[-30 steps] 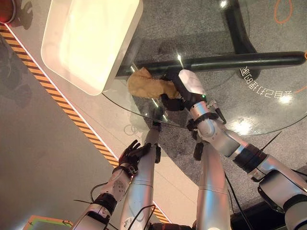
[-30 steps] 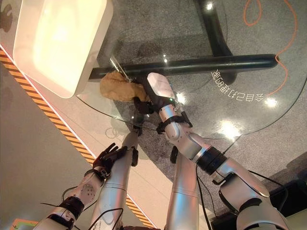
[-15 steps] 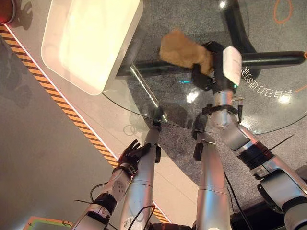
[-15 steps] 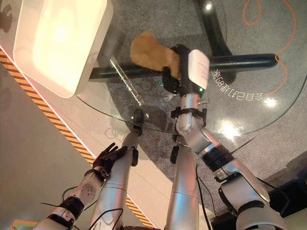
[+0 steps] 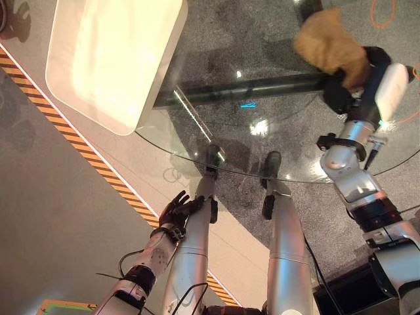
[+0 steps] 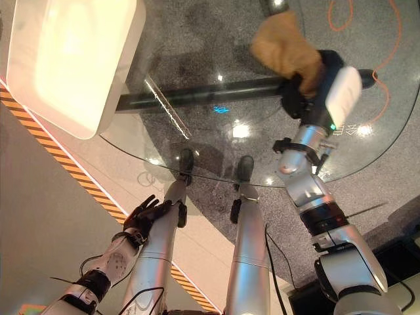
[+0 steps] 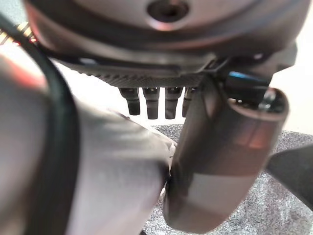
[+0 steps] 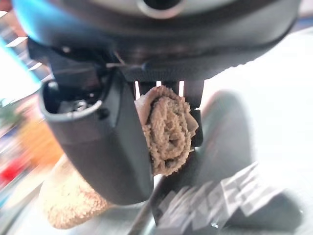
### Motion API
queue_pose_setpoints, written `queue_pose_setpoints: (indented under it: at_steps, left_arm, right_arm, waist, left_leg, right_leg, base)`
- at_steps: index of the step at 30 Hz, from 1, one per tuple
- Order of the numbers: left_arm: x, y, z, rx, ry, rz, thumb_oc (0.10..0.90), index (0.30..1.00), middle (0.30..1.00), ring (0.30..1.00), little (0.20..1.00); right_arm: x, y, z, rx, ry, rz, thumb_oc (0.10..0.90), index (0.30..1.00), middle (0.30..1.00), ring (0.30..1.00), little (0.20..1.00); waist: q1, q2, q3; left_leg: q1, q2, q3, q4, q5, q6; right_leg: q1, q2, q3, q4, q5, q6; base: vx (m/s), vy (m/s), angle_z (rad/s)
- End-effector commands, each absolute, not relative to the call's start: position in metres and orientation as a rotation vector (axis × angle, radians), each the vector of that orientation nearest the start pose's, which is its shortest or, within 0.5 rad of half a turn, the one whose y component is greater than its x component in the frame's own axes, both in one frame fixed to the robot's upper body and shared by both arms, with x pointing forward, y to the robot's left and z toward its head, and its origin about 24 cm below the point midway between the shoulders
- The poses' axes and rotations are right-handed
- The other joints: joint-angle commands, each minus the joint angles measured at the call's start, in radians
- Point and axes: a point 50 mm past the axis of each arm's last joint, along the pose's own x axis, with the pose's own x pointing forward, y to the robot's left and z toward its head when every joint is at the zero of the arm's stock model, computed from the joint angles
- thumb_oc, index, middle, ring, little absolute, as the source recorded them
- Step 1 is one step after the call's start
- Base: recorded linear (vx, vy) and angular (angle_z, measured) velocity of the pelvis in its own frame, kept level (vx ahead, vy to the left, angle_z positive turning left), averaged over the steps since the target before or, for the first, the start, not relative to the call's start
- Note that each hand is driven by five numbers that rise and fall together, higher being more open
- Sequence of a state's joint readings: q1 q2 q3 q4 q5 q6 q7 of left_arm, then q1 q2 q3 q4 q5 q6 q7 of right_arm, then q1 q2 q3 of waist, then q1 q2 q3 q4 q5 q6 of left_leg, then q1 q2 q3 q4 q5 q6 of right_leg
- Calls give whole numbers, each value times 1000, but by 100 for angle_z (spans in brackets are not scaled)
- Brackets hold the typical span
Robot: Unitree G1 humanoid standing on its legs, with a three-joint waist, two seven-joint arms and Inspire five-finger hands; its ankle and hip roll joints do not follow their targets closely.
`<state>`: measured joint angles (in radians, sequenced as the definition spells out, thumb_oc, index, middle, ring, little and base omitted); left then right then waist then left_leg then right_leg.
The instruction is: Wipe the table with a cloth and put it in the basket.
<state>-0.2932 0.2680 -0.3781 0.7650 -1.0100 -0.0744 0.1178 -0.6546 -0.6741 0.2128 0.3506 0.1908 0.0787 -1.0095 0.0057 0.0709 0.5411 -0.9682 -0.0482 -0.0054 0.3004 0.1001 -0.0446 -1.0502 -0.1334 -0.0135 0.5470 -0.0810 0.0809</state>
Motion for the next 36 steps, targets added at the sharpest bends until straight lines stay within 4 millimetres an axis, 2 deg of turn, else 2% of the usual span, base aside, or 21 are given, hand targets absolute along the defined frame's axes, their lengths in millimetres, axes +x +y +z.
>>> queue_pose_setpoints:
  at_steps: [1,6,10,11,16,27,30,31,34,35,36]
  left_arm:
    - [200,180,-106,-505,739,259,800,900,900,900,900]
    - [204,178,-105,-510,732,256,800,900,900,900,900]
    - [205,177,-105,-515,737,266,800,900,900,900,900]
    - [205,177,-105,-515,739,267,800,900,900,900,900]
    - [206,176,-105,-518,740,265,800,900,900,900,900]
    - [209,169,-104,-534,728,250,800,900,900,900,900]
    - [209,170,-104,-533,727,253,800,900,900,900,900]
    - [209,170,-103,-531,727,256,800,900,900,900,900]
    - [207,171,-104,-529,725,256,800,900,900,900,900]
    - [207,173,-104,-526,723,252,800,900,900,900,900]
    - [206,173,-105,-526,723,252,800,900,900,900,900]
  right_arm:
    - [298,-314,204,-292,-544,-1223,100,300,300,300,200]
    - [292,-318,210,-55,-626,-1310,100,300,300,300,200]
    - [293,-314,213,161,-674,-1298,100,300,300,300,200]
    - [294,-312,214,161,-683,-1287,100,300,300,300,200]
    - [301,-296,225,108,-708,-1149,100,300,300,300,200]
    - [315,-243,240,-203,-762,-732,100,300,300,300,200]
    - [317,-224,237,-318,-757,-587,100,300,300,300,200]
    - [318,-210,232,-389,-745,-453,100,300,300,300,200]
    - [318,-198,228,-438,-736,-353,100,300,300,300,200]
    - [319,-186,223,-487,-720,-234,100,300,300,300,200]
    - [319,-184,222,-494,-715,-217,100,300,300,300,200]
  waist:
    - [-33,37,-21]
    - [-31,39,-21]
    - [-27,42,-21]
    - [-26,43,-21]
    - [-24,45,-21]
    - [-25,39,-21]
    - [-25,36,-21]
    - [-26,33,-21]
    - [-26,30,-21]
    - [-24,28,-21]
    - [-24,28,-21]
  left_leg:
    - [-24,-30,55,126,-127,22]
    - [-19,-31,52,118,-125,22]
    - [-12,-30,49,108,-120,19]
    - [-12,-31,48,107,-120,19]
    - [-11,-32,46,102,-114,19]
    - [-16,-34,51,111,-116,19]
    - [-17,-33,53,113,-117,19]
    - [-18,-34,55,115,-117,19]
    - [-19,-34,56,115,-116,20]
    - [-24,-34,57,119,-116,19]
    - [-25,-34,57,119,-116,19]
  right_leg:
    - [19,61,-45,-195,160,16]
    - [27,62,-43,-209,164,15]
    - [38,62,-41,-218,162,12]
    - [38,62,-41,-219,163,12]
    - [37,61,-41,-222,165,10]
    - [30,61,-43,-204,153,9]
    - [27,60,-44,-198,150,10]
    - [27,60,-47,-194,147,10]
    - [25,61,-49,-193,146,10]
    - [22,59,-53,-188,143,10]
    - [22,59,-53,-187,143,10]
  base:
    - [-3,3,-9]
    - [-1,1,-8]
    - [1,14,-7]
    - [1,22,-3]
    - [0,4,-1]
    - [1,3,0]
    - [1,4,1]
    - [4,8,4]
    - [1,2,2]
    - [0,0,0]
    - [0,0,0]
